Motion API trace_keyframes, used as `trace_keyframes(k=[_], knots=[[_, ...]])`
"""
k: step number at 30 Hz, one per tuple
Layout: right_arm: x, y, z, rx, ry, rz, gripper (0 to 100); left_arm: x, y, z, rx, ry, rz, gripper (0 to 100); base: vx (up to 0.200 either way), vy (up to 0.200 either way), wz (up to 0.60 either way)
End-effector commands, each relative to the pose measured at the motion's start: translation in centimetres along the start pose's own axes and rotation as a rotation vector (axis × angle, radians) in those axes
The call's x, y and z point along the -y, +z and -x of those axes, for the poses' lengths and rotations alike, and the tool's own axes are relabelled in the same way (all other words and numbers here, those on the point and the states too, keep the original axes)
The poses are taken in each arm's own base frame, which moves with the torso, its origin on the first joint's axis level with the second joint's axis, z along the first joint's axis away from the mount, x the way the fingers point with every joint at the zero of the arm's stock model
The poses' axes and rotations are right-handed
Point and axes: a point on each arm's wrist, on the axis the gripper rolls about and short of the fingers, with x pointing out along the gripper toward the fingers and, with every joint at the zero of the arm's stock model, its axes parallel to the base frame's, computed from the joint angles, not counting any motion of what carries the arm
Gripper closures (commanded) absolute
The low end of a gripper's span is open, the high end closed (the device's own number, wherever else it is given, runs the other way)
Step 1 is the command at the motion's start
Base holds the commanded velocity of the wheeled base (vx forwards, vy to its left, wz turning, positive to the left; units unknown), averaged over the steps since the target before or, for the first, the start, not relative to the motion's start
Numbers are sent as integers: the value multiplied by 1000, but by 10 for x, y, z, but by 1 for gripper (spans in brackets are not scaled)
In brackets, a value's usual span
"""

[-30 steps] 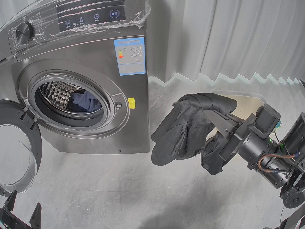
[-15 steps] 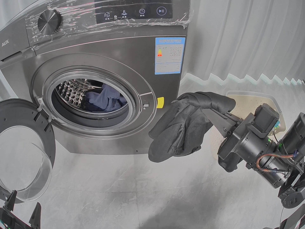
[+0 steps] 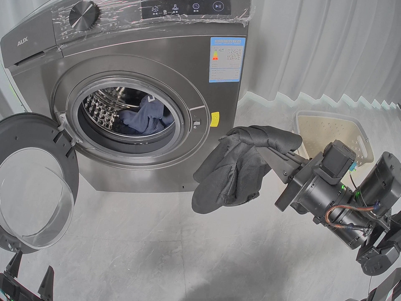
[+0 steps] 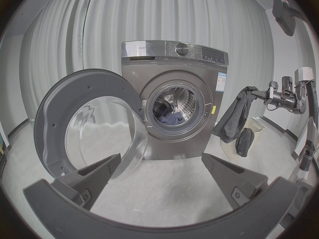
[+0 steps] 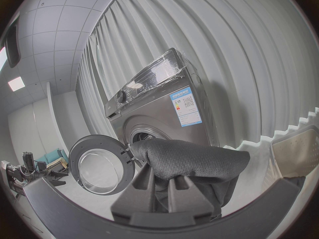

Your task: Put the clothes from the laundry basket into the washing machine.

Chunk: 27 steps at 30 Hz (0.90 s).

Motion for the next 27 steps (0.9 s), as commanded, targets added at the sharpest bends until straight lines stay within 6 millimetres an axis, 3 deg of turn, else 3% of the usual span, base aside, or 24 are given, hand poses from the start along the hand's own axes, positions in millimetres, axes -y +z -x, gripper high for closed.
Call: trace_keyframes(k=[1, 3, 24, 27], knots=[[1, -1, 0, -5, -4, 1, 100, 0, -5, 0, -5, 1, -1, 0, 0, 0, 0], [1, -1, 0, -2, -5, 1, 100, 0, -5, 0, -5, 1, -1, 0, 0, 0, 0], [2, 2, 1, 4, -11, 2, 100, 0, -5, 0, -5, 1, -1, 0, 0, 200, 0], [2, 1, 1, -1, -11, 3, 100, 0, -5, 0, -5, 1, -1, 0, 0, 0, 0]])
